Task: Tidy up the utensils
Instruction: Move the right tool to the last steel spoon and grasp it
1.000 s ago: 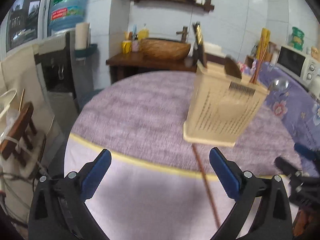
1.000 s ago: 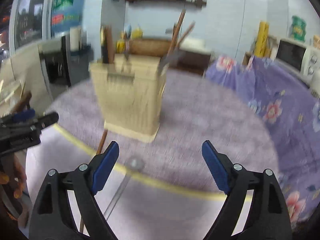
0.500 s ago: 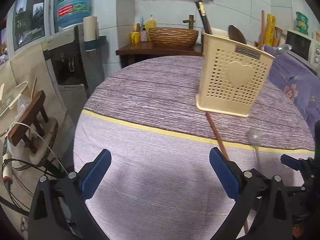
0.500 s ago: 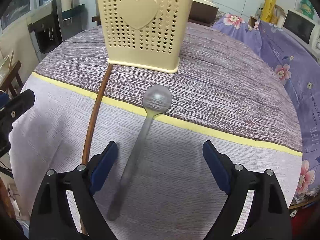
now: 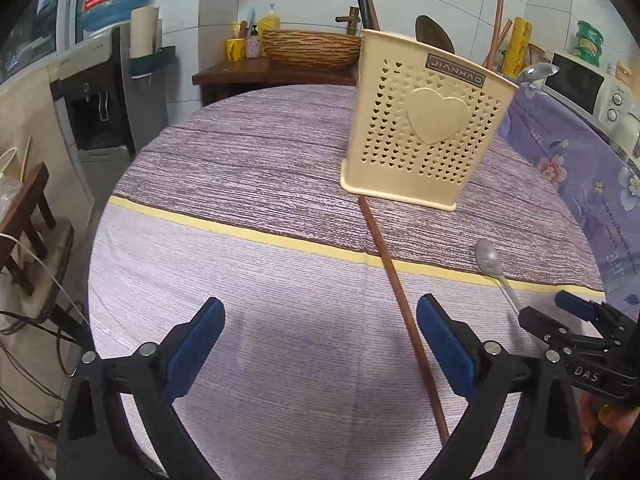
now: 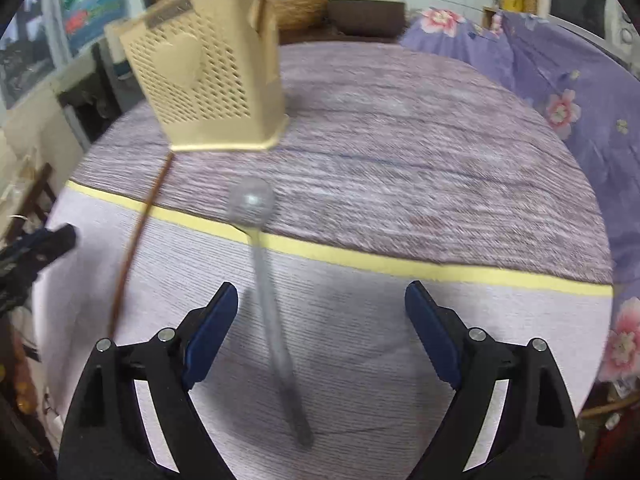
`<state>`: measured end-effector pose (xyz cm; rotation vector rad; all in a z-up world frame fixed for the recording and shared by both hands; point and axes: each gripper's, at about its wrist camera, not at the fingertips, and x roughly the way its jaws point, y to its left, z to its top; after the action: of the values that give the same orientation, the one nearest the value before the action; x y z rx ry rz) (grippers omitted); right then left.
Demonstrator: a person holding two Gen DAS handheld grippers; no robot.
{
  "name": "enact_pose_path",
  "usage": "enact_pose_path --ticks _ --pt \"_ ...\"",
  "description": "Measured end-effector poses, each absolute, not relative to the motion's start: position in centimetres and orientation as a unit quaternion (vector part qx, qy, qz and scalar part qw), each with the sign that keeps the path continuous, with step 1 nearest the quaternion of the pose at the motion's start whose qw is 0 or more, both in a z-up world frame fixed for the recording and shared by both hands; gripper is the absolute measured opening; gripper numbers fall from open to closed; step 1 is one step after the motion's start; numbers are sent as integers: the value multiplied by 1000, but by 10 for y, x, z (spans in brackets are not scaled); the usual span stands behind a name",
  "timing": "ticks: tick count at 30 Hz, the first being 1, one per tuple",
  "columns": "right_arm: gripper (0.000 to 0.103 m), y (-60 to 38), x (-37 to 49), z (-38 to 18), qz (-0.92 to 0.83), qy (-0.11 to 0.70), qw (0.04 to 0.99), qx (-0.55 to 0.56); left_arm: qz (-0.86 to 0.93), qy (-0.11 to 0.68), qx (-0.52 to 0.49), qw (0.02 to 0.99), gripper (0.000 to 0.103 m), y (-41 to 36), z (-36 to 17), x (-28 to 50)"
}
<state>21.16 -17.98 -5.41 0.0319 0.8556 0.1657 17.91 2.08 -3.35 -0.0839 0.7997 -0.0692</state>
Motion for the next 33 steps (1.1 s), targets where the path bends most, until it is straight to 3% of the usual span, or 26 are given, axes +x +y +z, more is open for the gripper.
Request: enact_pose_path --ticks 5,15,20,22,29,33 --pt "83 -162 232 -49 123 421 898 -22 -30 388 -48 920 89 22 -32 178" --pt "64 -143 265 -57 136 445 883 -66 -38 393 -28 918 89 20 -35 178" --pt "50 -134 273 -57 141 442 883 -70 -44 402 -20 914 89 15 -38 181" --pt "37 -132 274 -55 141 441 884 -70 -46 410 -25 911 89 15 -41 185" --pt "37 -146 267 -49 144 438 887 -26 -71 420 -47 904 89 9 -38 197" --pt "37 -154 254 -34 135 423 896 -14 -78 421 -14 904 71 -9 -35 217"
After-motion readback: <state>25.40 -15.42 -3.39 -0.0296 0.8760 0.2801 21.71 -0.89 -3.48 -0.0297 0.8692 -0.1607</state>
